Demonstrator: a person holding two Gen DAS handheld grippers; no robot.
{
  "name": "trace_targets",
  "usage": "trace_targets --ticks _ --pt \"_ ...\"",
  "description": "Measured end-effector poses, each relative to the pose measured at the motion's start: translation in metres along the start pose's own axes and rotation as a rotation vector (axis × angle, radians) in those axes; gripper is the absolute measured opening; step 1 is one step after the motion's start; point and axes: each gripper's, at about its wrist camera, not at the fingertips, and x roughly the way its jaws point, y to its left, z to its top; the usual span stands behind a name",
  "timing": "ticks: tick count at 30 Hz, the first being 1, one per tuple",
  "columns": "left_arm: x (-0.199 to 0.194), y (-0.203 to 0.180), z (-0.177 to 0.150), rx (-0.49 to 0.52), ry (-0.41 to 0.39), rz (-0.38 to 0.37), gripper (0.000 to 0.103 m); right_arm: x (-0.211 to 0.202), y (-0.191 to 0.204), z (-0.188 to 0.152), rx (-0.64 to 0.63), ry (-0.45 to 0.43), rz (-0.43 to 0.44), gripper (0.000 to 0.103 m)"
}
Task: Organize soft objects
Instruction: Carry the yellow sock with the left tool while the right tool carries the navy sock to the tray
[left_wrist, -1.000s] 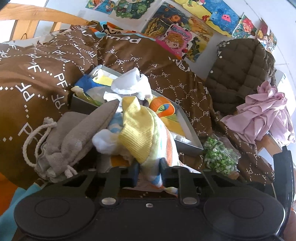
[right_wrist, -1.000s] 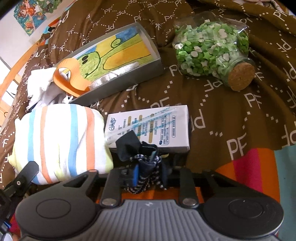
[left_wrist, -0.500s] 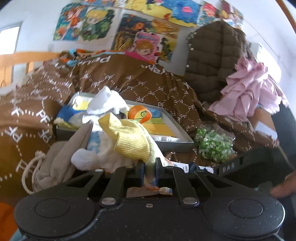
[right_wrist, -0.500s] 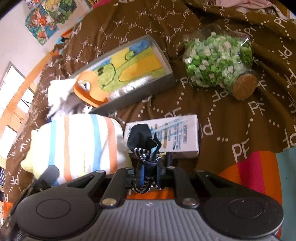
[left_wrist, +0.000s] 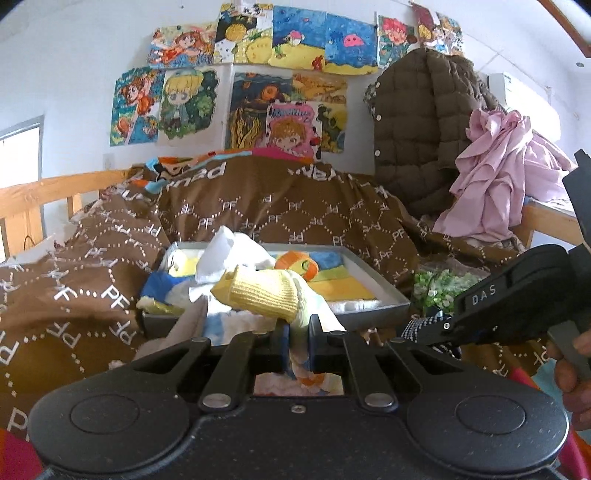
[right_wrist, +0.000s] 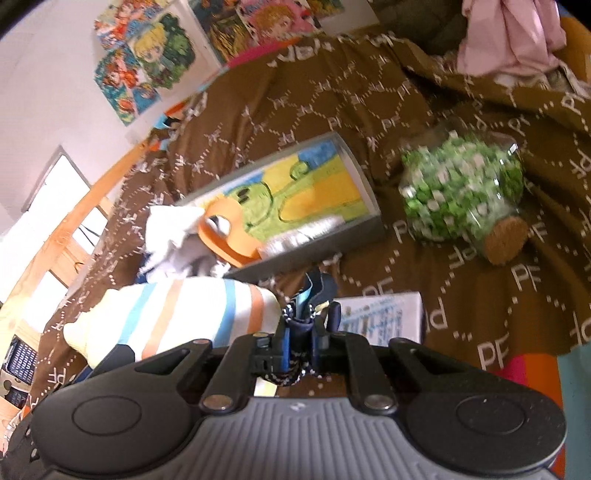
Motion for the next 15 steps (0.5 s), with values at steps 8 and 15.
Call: trace_targets --ticks 8,15 --pt "-0.004 -0.001 0.020 -0.031 -0.047 -0.059 0.009 -0.005 0.009 0.011 -0.084 -0.140 0.072 0.012" --pt "0.016 0.001 0.060 -0.088 -0.091 -0.090 0.009 0.009 -0.002 0.033 -0.050 -0.216 0.117 0.012"
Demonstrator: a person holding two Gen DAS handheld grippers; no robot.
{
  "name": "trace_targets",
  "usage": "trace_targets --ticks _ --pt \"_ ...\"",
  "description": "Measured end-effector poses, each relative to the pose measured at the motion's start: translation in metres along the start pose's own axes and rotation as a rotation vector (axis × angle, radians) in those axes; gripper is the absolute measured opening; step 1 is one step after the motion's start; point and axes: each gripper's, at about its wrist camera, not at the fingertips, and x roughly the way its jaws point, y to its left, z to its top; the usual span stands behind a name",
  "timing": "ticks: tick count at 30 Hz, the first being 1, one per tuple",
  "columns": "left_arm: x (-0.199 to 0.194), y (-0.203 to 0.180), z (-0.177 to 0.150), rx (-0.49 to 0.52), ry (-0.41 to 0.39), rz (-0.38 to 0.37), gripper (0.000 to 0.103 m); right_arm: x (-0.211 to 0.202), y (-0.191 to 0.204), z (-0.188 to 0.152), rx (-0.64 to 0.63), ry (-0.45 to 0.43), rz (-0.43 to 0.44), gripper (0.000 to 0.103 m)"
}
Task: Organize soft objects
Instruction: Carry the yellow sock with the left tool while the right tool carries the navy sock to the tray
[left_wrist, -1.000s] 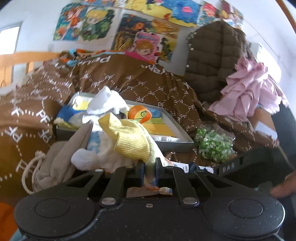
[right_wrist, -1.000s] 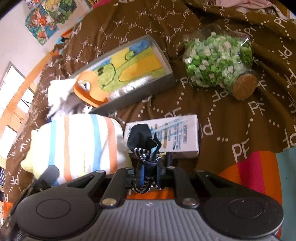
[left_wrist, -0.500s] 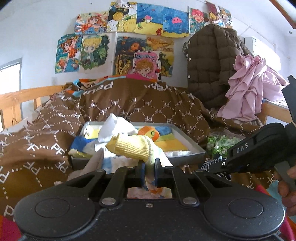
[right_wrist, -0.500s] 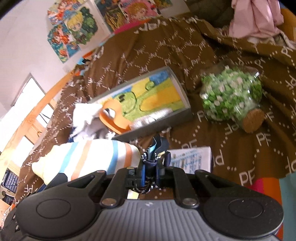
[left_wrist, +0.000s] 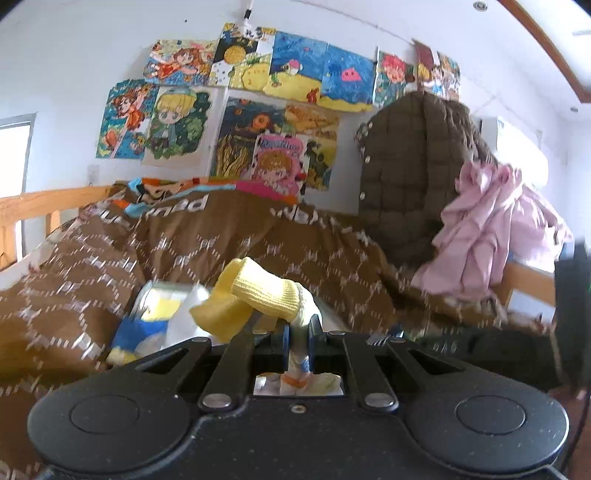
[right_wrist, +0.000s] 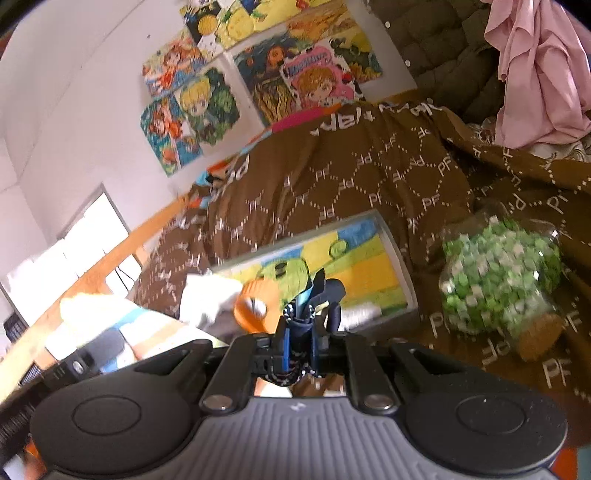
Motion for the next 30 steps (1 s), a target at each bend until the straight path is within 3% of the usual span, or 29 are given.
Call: trace_targets --ticks 7,13,21,30 --pt "0.052 -0.013 0.040 0.044 -0.061 -0.043 0.009 0.032 -0.017 0.018 0.028 -0.021 -0.020 0.012" --pt "0.118 -0.012 0.049 0.009 -0.022 -0.059 0.009 0.058 -0.037 0.029 0.076 -0.015 -0.030 0.012" --pt "0.174 -0.002 0.028 0.011 0.060 -0.023 0.009 0.085 -0.051 0.027 0.089 0.030 -0.078 0.012" --pt "0.192 0.012 0.001 0.023 0.195 0.031 0.010 0.099 -0.049 0.020 0.052 0.075 -0.115 0.013"
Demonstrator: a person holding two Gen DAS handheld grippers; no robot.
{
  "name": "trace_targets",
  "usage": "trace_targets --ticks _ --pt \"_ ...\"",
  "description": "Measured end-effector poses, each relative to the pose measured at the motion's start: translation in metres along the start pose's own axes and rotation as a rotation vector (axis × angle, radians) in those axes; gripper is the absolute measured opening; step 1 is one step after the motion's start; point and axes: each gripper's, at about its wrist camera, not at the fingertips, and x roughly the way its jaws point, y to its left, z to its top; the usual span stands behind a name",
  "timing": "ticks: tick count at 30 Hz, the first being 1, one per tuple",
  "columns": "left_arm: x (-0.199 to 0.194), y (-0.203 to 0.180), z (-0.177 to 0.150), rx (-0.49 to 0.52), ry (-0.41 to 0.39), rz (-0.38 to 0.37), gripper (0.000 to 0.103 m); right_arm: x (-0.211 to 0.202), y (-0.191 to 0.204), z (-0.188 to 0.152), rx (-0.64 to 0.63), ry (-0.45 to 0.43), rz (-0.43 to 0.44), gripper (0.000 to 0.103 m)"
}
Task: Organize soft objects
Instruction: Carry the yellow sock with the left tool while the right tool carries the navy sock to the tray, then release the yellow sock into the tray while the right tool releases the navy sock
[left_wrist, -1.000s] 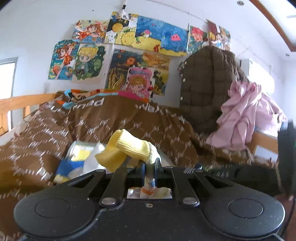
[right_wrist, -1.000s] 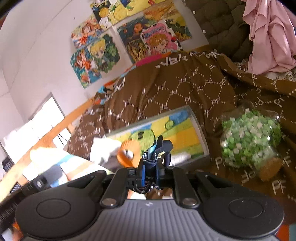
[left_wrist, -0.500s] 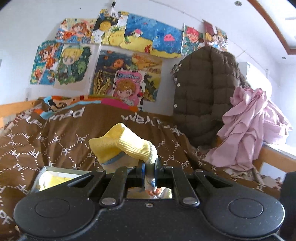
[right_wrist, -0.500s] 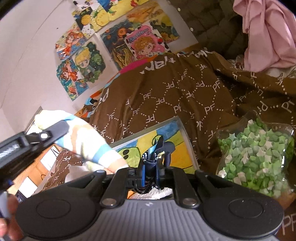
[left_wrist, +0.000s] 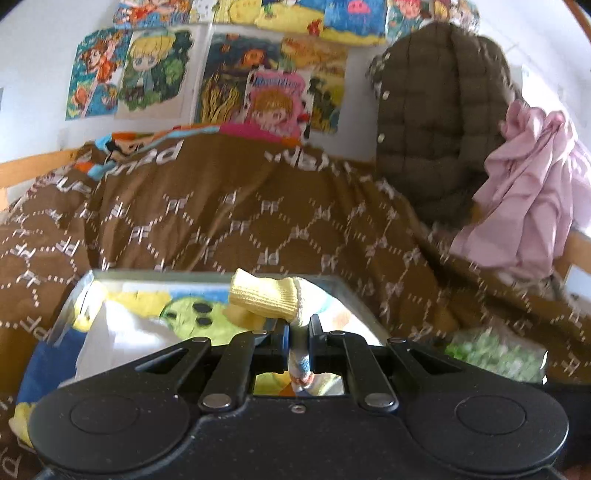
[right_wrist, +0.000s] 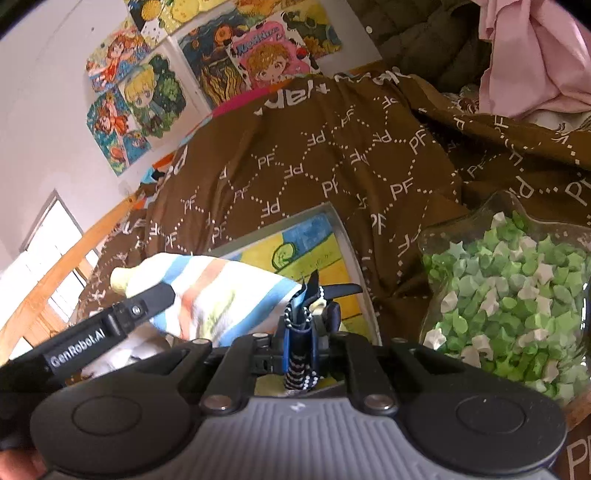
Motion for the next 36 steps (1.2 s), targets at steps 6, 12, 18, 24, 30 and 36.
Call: trace_targets --ticks 6,12,18,24,30,36 --pt "0.007 0.009 -0.006 -0.025 0.081 0.038 0.010 0.001 0.004 0.000 -0.010 0.007 -0.004 0.016" --pt "0.008 0.015 -0.007 -0.052 0.124 0.070 0.017 0.003 0.004 0.001 -0.004 0.026 -0.009 0.026" --pt "0.000 0.020 -0.007 -0.073 0.157 0.090 0.027 0.001 0.004 0.002 -0.018 0.047 -0.025 0.047" --pt "-0.022 0.023 -0.006 -0.082 0.155 0.096 0.038 -0.009 0.002 0.004 -0.019 0.047 -0.044 0.061" --pt "-0.056 0.024 0.000 -0.099 0.095 0.117 0.060 -0.029 0.002 0.006 -0.026 0.021 -0.038 0.078" --pt "-0.090 0.020 0.007 -0.080 0.041 0.148 0.077 -0.067 0.014 0.008 -0.067 -0.055 -0.009 0.092"
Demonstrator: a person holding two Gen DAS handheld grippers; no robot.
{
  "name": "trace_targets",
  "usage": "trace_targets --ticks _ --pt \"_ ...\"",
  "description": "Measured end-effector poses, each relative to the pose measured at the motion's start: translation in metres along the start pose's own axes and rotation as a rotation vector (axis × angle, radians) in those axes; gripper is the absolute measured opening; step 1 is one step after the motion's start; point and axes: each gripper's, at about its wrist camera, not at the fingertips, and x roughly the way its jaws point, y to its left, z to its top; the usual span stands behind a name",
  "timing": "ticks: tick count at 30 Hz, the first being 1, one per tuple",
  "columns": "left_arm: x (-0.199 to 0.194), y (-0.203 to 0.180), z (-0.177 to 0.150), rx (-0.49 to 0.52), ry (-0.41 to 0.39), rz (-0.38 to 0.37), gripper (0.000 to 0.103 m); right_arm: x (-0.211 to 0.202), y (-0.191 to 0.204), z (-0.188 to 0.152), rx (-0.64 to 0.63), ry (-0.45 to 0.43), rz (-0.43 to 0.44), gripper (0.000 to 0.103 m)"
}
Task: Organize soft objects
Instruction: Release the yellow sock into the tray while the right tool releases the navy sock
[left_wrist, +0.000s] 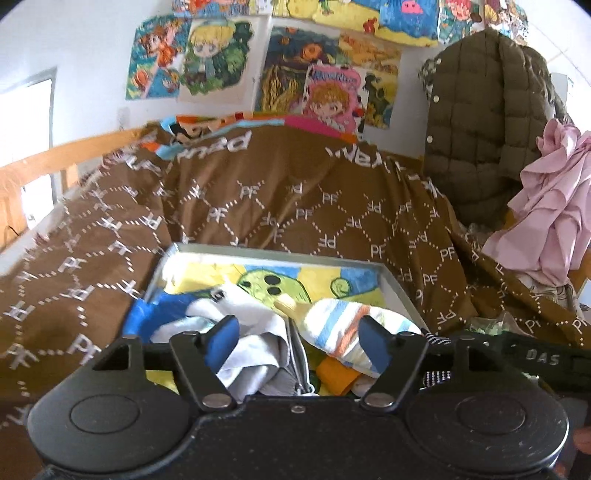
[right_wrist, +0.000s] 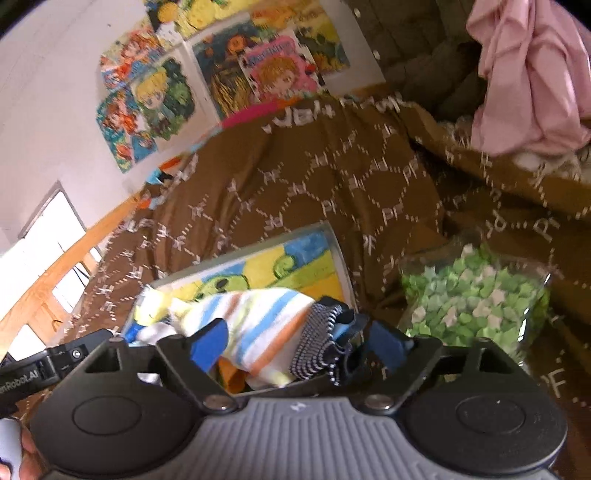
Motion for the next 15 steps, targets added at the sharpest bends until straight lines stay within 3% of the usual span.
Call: trace_targets --ticks 9,15 --pt "-0.062 0.001 -0.002 0.038 -0.080 0.028 0.092 -0.061 0.029 -0.003 -0.107 -0.129 0.035 0.102" --pt "-0.104 0.009 -0.009 0.028 -0.129 0.053 0.099 -0.102 0.052 -0.016 -0.182 -0.188 0.054 0.103"
